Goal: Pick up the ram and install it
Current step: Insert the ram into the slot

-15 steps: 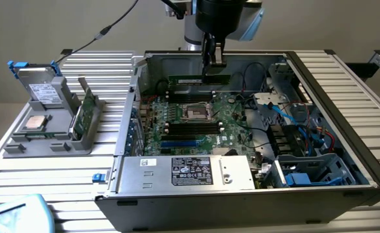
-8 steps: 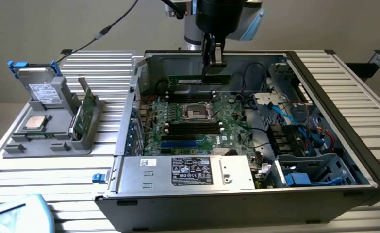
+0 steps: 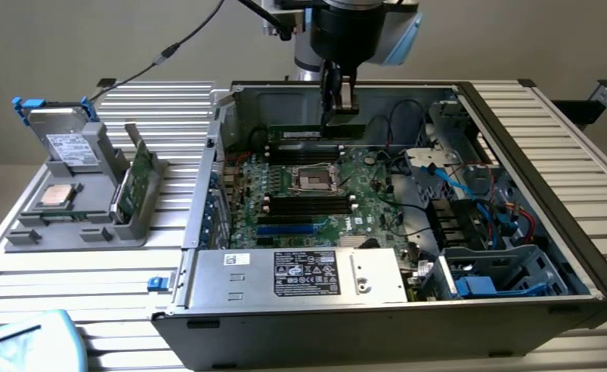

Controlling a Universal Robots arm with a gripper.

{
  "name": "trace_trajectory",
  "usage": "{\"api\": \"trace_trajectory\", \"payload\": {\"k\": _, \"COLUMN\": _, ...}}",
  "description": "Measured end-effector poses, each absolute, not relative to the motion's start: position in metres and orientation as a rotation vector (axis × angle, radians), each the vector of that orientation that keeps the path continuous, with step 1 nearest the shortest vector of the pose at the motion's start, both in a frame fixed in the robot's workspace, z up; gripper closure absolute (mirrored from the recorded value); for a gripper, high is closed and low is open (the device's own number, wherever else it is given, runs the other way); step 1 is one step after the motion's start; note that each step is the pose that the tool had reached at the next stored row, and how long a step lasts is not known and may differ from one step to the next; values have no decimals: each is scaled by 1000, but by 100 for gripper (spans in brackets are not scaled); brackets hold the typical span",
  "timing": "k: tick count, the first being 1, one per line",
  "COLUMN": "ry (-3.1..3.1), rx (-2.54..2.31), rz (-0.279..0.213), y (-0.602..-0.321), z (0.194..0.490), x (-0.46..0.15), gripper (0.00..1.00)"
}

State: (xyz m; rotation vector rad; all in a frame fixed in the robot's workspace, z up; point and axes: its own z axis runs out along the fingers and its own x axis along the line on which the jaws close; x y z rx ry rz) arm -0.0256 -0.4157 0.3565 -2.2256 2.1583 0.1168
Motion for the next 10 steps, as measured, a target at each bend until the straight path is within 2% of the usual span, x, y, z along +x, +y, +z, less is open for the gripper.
{"api": "trace_trajectory", "payload": {"k": 10, "ry": 2139, "rx": -2246, "rz": 117, "y": -416, "z": 338, "x": -27, "gripper": 86}}
